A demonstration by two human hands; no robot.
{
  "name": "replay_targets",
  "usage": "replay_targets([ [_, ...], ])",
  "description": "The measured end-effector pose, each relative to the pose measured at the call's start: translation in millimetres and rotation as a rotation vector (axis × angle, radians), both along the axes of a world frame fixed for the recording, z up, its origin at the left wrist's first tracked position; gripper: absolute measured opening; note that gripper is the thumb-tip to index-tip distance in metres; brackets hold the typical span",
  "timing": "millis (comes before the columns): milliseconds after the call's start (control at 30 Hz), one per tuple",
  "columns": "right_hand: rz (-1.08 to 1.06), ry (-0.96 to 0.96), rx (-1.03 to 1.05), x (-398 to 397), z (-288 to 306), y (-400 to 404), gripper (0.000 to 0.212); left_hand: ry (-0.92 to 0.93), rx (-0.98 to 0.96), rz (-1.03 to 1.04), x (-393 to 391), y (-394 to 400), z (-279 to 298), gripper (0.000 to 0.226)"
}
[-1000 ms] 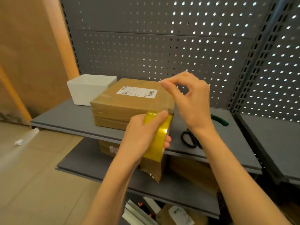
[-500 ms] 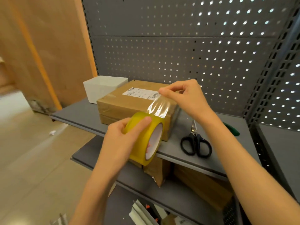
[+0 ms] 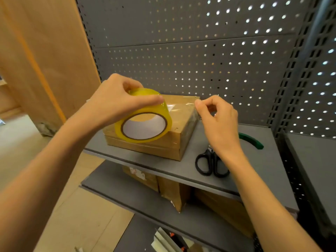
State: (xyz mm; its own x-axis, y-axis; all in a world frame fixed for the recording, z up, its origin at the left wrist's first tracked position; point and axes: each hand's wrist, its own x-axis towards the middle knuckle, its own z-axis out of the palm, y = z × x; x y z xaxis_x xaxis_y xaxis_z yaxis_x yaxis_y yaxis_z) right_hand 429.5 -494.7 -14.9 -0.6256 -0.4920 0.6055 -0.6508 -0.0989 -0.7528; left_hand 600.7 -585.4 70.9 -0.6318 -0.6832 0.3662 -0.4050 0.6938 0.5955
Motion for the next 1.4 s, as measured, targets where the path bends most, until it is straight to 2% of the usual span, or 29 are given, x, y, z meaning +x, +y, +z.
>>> replay_targets([
  [200,-0.122,-0.018,-0.011,-1,0,2,0.024,-0.307,-0.211,-0.002,-22,-11,23,0.057],
  [367,-0.165,-0.141,0.009,4,-11,-1,0.025,-0.452,-0.273,-0.017,-33,-23,29,0.069],
  [500,-0.167,-0.259,0.003,9,-24,-2,0.026,-0.557,-0.313,-0.064,-50,-26,38,0.061],
  [700,-0.216,-0.326,0.024,15,-39,-8,0.023,-0.708,-0.306,-0.149,-69,-33,48,0.041],
  [1000,-0.273,-0.365,0.028,27,-57,-17,0.023,-0.836,-0.282,-0.165,-82,-39,45,0.029],
  [1233,-0.309,-0.354,0.100,39,-68,-27,0.020,-0.913,-0.246,-0.143,-86,-43,38,0.040],
  [1400,-0.314,-0.307,0.277,45,-70,-33,0.022,-0.912,-0.235,-0.141,-85,-44,36,0.049],
])
